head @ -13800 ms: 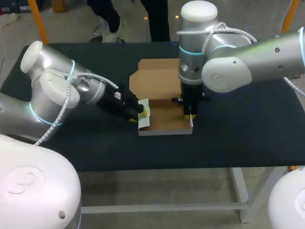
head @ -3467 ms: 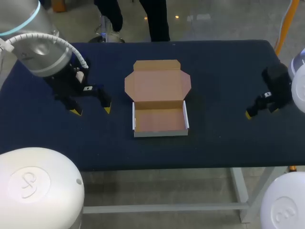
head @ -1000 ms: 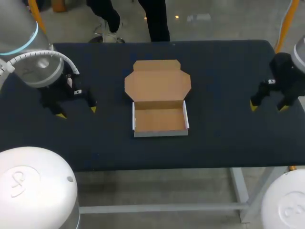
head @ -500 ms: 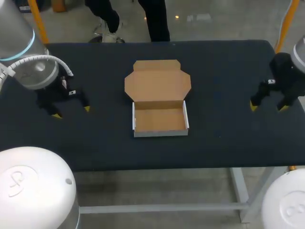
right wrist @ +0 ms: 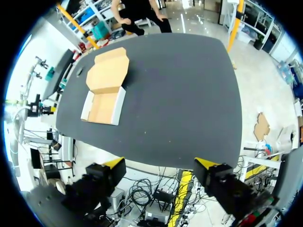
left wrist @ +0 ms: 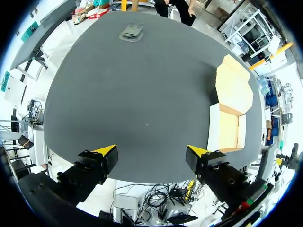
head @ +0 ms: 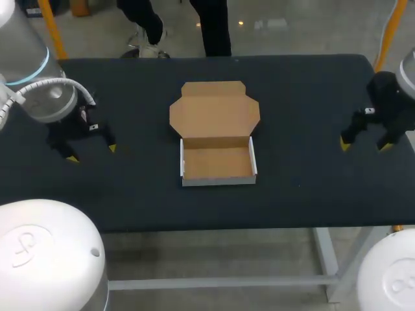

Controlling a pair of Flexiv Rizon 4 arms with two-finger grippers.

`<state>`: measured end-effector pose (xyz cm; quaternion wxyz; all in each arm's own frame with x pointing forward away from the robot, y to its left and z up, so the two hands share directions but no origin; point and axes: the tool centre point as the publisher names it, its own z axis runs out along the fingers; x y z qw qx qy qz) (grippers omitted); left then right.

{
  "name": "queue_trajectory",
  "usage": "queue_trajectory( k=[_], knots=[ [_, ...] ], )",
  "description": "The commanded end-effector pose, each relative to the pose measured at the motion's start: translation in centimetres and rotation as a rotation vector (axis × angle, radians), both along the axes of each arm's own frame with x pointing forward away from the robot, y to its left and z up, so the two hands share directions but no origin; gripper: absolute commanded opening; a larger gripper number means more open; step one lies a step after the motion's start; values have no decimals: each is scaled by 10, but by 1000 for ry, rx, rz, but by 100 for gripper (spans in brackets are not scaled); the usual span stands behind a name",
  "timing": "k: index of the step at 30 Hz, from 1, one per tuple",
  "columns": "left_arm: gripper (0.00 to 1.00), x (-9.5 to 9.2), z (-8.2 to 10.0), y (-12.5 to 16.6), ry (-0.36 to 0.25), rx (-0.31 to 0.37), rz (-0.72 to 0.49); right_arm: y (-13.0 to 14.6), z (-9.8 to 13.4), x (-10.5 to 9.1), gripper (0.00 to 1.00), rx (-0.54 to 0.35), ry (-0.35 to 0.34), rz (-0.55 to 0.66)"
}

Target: Assemble the packaging by folding the flat box into shape, placing the metal phone stand inside, and closing the box properly

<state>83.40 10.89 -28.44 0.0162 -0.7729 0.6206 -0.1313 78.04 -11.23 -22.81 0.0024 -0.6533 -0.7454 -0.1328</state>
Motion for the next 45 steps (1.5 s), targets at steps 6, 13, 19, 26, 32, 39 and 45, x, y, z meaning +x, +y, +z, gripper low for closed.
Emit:
queue_trajectory(
  k=[6, 13, 19, 26, 32, 39, 45],
  knots=[
    [100, 8, -3, -2, 14, 4, -1, 0, 2, 0, 100, -2, 5, 0],
    [100, 8, -3, -2, 14, 4, -1, 0, 2, 0, 100, -2, 5, 0],
    [100, 8, -3, -2, 14, 4, -1, 0, 2, 0, 100, -2, 5, 0],
    [100, 22, -11, -6, 4, 42, -6, 0, 2, 0, 100, -2, 5, 0],
    [100, 44, -22, -1, 5, 62, 3, 0, 2, 0, 100, -2, 5, 0],
    [100, 71, -43, 10, 20, 79, 0, 0, 2, 0, 100, -2, 5, 0],
    [100, 95, -61, 25, 32, 93, -8, 0, 2, 0, 100, -2, 5, 0]
  ],
)
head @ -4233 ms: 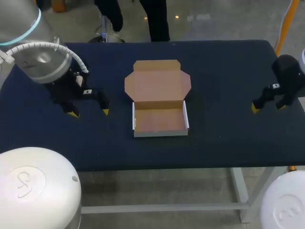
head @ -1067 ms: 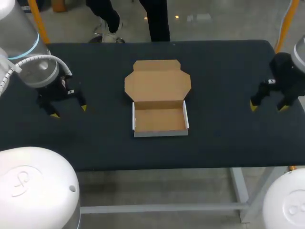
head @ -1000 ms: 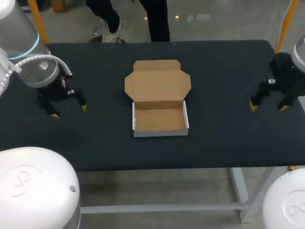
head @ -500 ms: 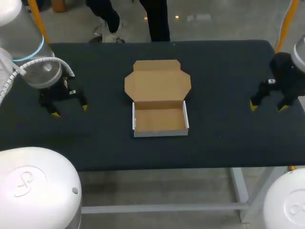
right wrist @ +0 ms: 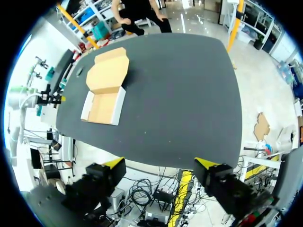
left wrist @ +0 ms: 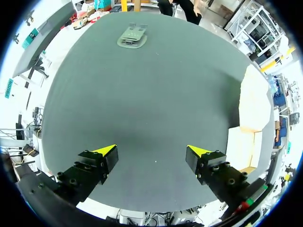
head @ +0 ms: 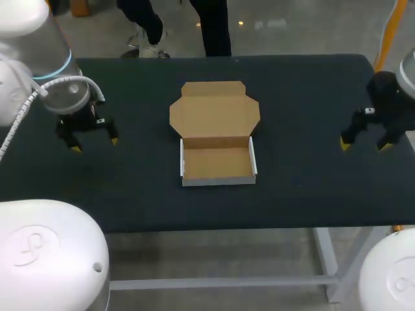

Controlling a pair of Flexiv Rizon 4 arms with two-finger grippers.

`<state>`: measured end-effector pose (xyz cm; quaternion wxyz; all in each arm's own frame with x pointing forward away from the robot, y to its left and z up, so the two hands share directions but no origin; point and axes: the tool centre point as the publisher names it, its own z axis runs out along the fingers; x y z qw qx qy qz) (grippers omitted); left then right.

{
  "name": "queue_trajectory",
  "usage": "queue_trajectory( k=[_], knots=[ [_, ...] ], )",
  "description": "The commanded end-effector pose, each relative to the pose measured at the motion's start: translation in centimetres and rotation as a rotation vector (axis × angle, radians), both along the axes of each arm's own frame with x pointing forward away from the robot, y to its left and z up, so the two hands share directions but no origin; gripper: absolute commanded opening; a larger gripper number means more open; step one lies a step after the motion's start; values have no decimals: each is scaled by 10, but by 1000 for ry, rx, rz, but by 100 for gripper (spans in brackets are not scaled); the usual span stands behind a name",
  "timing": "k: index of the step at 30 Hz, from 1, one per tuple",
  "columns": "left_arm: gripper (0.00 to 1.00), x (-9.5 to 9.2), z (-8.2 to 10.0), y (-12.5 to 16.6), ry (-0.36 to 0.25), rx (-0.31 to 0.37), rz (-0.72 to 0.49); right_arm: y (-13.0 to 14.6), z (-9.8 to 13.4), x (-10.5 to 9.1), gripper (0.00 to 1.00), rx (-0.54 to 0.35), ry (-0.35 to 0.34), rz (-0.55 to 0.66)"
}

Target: Assemble the packaging by folding the flat box into shape, placing the metal phone stand inside, and closing the box properly

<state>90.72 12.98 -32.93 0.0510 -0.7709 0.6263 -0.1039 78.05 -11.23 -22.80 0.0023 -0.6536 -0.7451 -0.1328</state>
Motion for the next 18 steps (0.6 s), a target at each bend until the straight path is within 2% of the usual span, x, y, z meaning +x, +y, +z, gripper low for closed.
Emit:
queue_trajectory(
  k=[1, 8, 18],
  knots=[
    [100, 24, -17, 5, 33, 4, -6, 0, 2, 0, 100, -2, 5, 1],
    [100, 51, -29, 23, 39, 29, -4, 0, 2, 0, 100, -2, 5, 1],
    [100, 76, -42, 38, 61, 51, -18, 0, 2, 0, 100, -2, 5, 1]
  ],
)
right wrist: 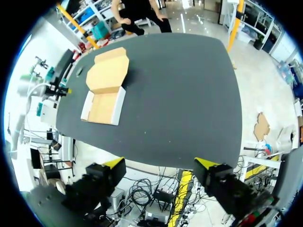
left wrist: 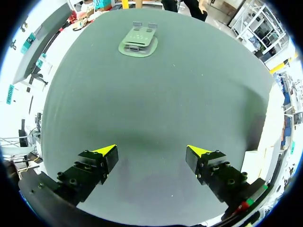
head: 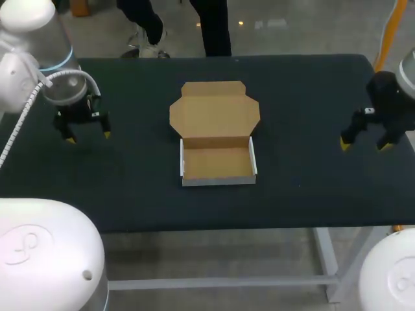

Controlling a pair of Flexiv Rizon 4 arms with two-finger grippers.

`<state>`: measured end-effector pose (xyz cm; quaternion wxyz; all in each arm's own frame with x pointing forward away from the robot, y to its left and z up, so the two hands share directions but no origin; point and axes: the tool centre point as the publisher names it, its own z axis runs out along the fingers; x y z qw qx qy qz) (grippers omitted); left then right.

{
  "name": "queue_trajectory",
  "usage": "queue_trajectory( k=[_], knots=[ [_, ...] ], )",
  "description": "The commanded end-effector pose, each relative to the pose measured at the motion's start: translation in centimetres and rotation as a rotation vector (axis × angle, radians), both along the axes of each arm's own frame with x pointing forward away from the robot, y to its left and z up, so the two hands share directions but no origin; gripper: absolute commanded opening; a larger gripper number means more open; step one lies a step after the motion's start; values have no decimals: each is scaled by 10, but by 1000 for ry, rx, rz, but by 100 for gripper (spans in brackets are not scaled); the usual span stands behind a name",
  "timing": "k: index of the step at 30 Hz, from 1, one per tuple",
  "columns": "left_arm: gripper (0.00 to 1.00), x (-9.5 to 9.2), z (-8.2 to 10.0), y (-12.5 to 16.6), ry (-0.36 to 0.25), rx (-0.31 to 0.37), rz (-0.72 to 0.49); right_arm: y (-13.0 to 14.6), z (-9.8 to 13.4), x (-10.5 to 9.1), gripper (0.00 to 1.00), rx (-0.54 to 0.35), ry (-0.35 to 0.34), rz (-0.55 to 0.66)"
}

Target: Assemble the packaging by folding the flat box into shape, placing the metal phone stand inside, and closing the box properly

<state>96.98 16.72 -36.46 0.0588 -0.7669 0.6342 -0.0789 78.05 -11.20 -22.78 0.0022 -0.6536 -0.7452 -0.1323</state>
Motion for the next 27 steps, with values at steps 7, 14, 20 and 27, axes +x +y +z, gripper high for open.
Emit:
queue_trajectory(
  k=[7, 14, 20, 27],
  knots=[
    [100, 29, -14, 10, 41, 11, -8, 0, 2, 0, 100, -1, 5, 1],
    [100, 47, -16, 16, 41, 0, -10, 0, 2, 0, 100, -1, 5, 1],
    [100, 58, -18, 22, 42, -7, -12, 0, 2, 0, 100, -1, 5, 1],
    [100, 73, -19, 34, 44, -7, -11, 0, 2, 0, 100, -1, 5, 1]
  ],
)
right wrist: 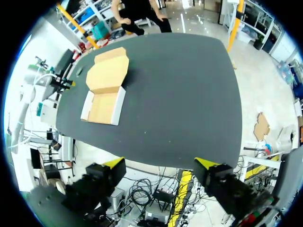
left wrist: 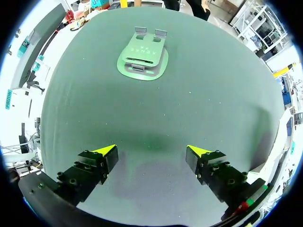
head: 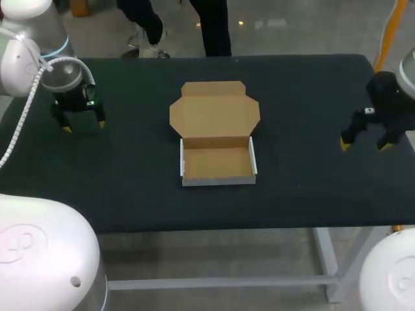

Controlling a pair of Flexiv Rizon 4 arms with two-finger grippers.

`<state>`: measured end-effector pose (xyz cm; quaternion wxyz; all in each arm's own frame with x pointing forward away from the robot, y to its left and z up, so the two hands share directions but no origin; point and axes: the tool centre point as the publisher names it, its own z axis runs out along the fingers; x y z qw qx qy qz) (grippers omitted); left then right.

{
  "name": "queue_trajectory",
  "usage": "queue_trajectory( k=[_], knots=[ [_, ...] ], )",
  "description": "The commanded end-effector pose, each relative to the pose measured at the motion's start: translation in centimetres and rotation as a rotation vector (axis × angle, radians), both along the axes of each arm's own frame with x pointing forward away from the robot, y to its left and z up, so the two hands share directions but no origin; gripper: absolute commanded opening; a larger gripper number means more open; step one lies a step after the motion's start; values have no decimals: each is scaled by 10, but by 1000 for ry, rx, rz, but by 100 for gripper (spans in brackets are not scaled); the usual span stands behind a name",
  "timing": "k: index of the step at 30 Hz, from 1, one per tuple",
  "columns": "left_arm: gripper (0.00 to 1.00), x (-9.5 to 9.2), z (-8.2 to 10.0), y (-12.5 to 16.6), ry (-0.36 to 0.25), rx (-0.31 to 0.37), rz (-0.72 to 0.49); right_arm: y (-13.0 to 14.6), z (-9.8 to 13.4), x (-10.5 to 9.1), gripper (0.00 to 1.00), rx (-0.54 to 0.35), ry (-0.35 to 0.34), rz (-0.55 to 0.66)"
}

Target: Assemble the packaging by folding the flat box into shape, placing the metal phone stand inside, and closing the box properly

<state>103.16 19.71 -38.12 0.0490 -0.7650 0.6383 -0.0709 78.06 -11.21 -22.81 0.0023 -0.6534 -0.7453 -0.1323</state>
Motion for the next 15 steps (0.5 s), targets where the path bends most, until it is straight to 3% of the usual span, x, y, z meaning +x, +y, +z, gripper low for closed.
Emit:
queue_trajectory(
  k=[1, 7, 9, 13, 15],
  knots=[
    [100, 13, -3, 6, 19, -3, -2, 0, 2, 0, 100, -1, 4, 1],
    [100, 21, -3, 10, 22, -11, -10, 0, 2, 0, 100, -1, 4, 1],
    [100, 33, -5, 14, 27, -12, -20, 0, 2, 0, 100, -1, 4, 1],
    [100, 34, -5, 14, 28, -13, -21, 0, 2, 0, 100, -1, 4, 1],
    [100, 44, -6, 18, 35, -21, -39, 0, 2, 0, 100, -1, 4, 1]
  ],
)
